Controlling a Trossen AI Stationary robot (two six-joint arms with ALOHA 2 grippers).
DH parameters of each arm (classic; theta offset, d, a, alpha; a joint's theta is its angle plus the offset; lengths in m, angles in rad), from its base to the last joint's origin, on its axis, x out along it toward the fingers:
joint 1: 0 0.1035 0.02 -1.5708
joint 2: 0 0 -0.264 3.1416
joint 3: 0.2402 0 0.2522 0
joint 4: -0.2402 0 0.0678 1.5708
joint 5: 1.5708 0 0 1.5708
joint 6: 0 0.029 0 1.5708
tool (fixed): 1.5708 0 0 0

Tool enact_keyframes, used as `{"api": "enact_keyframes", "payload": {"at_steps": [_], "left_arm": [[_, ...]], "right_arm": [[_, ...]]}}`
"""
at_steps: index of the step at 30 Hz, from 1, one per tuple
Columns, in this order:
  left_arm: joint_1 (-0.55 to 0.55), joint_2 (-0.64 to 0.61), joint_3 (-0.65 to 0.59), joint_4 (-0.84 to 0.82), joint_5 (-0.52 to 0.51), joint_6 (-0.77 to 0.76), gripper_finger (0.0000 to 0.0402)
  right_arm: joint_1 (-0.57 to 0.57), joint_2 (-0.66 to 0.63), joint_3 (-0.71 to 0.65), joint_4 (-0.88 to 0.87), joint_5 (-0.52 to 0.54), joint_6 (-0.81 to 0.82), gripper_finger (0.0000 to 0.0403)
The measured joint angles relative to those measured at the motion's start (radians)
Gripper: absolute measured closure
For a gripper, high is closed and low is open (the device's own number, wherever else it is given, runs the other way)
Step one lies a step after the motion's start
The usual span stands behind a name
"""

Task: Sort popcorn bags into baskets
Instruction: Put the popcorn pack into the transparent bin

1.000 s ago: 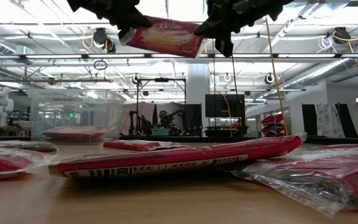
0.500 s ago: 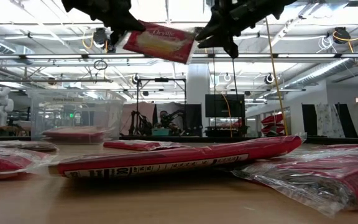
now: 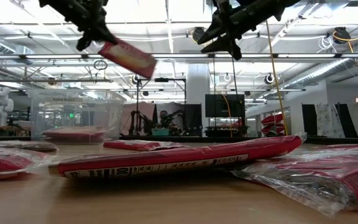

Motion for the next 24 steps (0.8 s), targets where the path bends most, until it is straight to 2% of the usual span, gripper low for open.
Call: {"api": "enact_keyframes", "payload": {"at_steps": [7, 14, 24], "left_arm": [[0.125, -0.001, 0.063, -0.128, -0.002, -0.013, 0.0398], [0.235, -0.001, 0.104, -0.31, -0.102, 0.028, 0.0398], [0.29, 0.002, 0.119, -0.435, -0.135, 0.106, 0.0398]], "right_arm": [[0.0, 0.0, 0.0, -0.001, 0.0, -0.008, 0.0273], [0.0, 0.001, 0.0, -0.004, 0.0, -0.008, 0.0273], [0.0, 0.002, -0.001, -0.047, 0.0, -0.03, 0.0273]]}}
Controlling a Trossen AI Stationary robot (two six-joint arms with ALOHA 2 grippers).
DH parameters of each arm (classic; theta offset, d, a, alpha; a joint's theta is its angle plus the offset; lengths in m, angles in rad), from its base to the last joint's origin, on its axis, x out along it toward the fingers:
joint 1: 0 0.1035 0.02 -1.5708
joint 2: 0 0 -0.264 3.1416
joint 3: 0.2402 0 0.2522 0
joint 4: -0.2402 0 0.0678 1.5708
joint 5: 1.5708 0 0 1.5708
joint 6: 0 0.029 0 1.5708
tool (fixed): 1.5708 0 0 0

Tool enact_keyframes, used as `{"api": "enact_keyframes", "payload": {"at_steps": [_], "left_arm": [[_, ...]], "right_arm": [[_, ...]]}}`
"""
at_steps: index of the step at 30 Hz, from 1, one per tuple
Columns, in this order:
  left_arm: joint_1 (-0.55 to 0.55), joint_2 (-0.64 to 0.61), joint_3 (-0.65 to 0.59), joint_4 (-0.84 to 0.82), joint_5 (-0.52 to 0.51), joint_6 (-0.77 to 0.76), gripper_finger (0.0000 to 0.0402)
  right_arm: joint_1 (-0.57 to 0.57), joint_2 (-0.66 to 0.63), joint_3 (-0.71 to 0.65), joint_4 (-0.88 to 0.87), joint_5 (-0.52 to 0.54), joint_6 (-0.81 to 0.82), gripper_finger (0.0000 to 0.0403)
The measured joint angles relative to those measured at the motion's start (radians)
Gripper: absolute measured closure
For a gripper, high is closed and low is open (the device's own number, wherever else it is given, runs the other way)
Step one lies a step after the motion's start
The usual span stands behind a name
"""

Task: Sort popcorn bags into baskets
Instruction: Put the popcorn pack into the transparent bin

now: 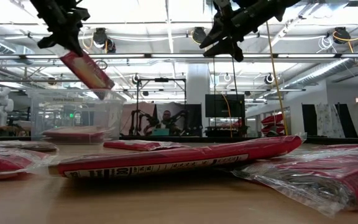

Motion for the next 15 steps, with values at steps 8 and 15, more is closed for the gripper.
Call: {"api": "enact_keyframes", "payload": {"at_steps": [8, 15], "left_arm": [[-0.022, 0.097, 0.001, -0.034, -0.035, 0.05, 0.0398], [-0.022, 0.213, 0.001, -0.049, -0.034, 0.052, 0.0392]], "right_arm": [[0.0, 0.0, 0.0, 0.002, 0.0, -0.015, 0.0273], [0.004, 0.0, 0.0, 0.001, 0.0, -0.019, 0.0273]]}}
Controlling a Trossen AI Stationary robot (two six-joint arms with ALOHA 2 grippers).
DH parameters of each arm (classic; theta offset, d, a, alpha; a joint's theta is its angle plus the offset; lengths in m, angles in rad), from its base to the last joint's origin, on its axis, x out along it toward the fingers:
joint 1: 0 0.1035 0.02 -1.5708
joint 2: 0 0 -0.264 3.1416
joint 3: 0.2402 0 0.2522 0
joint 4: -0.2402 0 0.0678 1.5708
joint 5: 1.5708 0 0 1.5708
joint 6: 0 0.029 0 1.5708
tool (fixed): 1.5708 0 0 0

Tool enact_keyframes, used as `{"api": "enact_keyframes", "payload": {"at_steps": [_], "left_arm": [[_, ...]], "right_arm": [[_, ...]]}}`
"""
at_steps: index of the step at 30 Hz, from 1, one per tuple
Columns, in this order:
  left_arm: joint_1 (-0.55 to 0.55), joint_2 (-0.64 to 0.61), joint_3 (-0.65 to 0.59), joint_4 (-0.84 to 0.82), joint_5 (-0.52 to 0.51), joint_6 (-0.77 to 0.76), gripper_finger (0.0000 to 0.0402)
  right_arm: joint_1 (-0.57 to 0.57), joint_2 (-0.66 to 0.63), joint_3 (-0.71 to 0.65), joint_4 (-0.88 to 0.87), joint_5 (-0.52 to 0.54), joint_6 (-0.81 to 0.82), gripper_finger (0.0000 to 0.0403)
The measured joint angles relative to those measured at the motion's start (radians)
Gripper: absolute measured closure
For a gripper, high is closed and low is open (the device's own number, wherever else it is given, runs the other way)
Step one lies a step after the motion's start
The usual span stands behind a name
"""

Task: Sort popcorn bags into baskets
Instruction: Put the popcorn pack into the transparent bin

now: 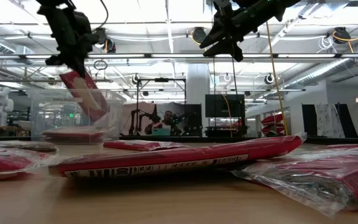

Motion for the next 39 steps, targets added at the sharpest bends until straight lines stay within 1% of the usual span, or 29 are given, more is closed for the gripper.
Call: {"api": "enact_keyframes", "payload": {"at_steps": [5, 11, 18, 28, 31, 39], "left_arm": [[0.0, 0.068, 0.0, 0.003, 0.0, -0.016, 0.0395], [0.0, 0.114, 0.0, -0.002, -0.006, -0.035, 0.0371], [0.0, 0.118, 0.0, -0.003, -0.093, -0.033, 0.0367], [0.0, 0.118, -0.001, 0.014, -0.131, -0.041, 0.0364], [-0.002, 0.118, -0.001, 0.015, -0.138, -0.041, 0.0347], [-0.006, 0.118, -0.001, 0.019, -0.156, -0.042, 0.0262]], "right_arm": [[0.001, 0.0, 0.0, 0.0, 0.0, 0.012, 0.0273], [0.001, 0.0, 0.0, 0.0, -0.001, 0.015, 0.0273], [0.001, 0.0, 0.0, 0.0, 0.0, 0.015, 0.0273], [0.001, 0.0, 0.0, 0.0, 0.0, 0.015, 0.0273], [0.001, 0.0, 0.0, 0.0, 0.0, 0.015, 0.0273], [0.001, 0.0, 0.0, 0.0, 0.0, 0.016, 0.0273]]}}
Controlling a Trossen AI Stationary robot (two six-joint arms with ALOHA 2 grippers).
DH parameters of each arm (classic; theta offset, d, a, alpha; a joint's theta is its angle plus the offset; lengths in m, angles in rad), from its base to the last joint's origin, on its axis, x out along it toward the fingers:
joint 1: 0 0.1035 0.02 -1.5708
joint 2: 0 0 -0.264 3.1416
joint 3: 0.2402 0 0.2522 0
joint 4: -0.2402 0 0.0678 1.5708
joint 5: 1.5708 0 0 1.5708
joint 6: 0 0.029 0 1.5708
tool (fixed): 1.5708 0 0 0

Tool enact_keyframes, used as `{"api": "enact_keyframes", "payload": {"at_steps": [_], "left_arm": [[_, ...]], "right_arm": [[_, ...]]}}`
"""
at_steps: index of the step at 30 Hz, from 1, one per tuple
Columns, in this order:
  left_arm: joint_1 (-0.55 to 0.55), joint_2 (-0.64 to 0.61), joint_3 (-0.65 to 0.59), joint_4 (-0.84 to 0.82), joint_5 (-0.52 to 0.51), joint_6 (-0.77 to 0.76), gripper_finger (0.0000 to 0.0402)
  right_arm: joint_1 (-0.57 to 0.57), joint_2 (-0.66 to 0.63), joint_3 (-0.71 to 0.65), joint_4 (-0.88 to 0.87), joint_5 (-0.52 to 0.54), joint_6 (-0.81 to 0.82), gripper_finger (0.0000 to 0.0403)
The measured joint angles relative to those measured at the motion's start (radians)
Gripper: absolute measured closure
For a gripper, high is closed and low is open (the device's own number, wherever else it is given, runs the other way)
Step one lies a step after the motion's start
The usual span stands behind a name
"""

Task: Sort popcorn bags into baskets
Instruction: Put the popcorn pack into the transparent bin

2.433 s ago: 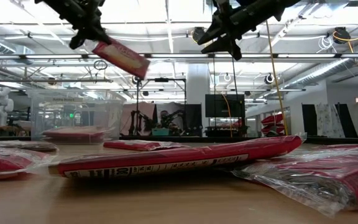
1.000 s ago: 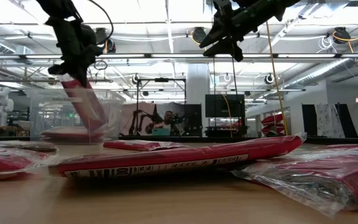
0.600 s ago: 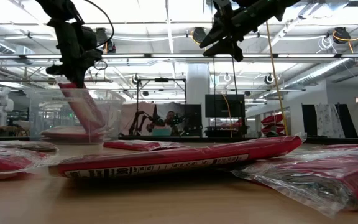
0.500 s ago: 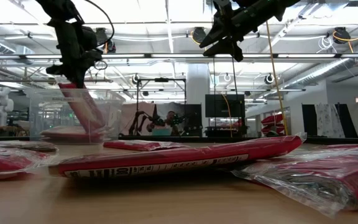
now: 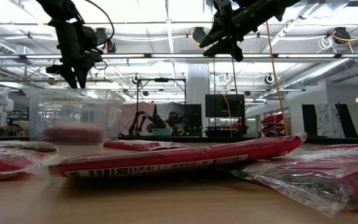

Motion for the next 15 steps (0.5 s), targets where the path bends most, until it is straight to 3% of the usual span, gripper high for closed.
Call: {"api": "enact_keyframes", "payload": {"at_steps": [7, 15], "left_arm": [[0.0, 0.0, 0.0, -0.011, 0.026, 0.005, 0.0238], [-0.028, -0.049, -0.001, 0.003, 0.156, 0.03, 0.0268]], "right_arm": [[0.0, 0.0, 0.0, 0.0, 0.0, 0.039, 0.0273], [0.005, 0.0, 0.0, -0.047, 0.0, 0.124, 0.0273]]}}
